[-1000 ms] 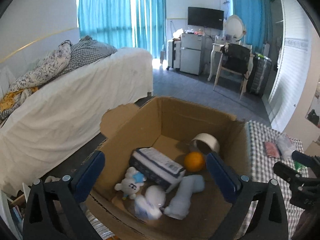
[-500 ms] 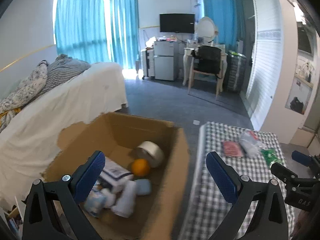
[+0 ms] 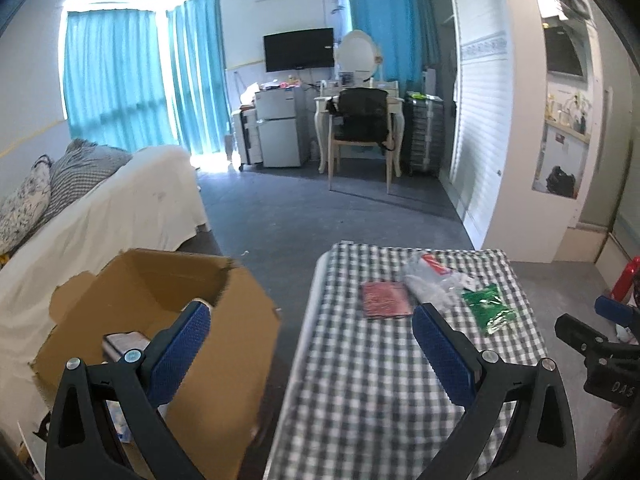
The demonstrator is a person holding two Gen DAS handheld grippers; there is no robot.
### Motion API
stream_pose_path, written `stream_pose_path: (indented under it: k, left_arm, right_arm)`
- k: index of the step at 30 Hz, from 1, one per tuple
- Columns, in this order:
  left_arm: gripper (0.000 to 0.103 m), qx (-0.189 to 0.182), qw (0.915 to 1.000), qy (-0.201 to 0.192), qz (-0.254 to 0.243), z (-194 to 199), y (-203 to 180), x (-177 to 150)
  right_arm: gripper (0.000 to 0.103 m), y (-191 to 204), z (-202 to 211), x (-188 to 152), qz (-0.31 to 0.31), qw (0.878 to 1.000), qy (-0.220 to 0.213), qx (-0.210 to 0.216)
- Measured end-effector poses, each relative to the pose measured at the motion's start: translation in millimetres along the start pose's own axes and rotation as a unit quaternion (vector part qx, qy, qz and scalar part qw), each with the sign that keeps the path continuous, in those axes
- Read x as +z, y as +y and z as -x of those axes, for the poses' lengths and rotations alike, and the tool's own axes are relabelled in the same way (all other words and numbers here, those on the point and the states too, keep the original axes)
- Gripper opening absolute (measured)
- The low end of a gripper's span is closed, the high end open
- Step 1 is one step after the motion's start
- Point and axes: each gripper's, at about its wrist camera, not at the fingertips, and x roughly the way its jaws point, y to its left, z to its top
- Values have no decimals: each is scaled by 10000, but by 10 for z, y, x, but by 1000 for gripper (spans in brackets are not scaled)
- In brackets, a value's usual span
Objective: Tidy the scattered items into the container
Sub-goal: 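Move both tools back over the table toward the remaining items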
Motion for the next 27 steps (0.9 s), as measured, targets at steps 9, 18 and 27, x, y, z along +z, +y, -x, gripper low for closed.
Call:
stream_pose_path:
  k: [9, 18, 27]
  left_arm:
    - [103, -234, 9996, 26, -137, -190, -350, 0]
    - [103, -463, 9987, 189, -90, -643, -479, 18]
    - [103, -572, 9972, 480, 23, -1282, -525, 6]
  right_arm:
    - [92, -301, -52, 52, -147, 9997, -13, -177]
    - [92, -323, -470, 81, -27, 9996, 184, -203]
    - [92, -223, -989, 80, 47, 9988, 453, -190]
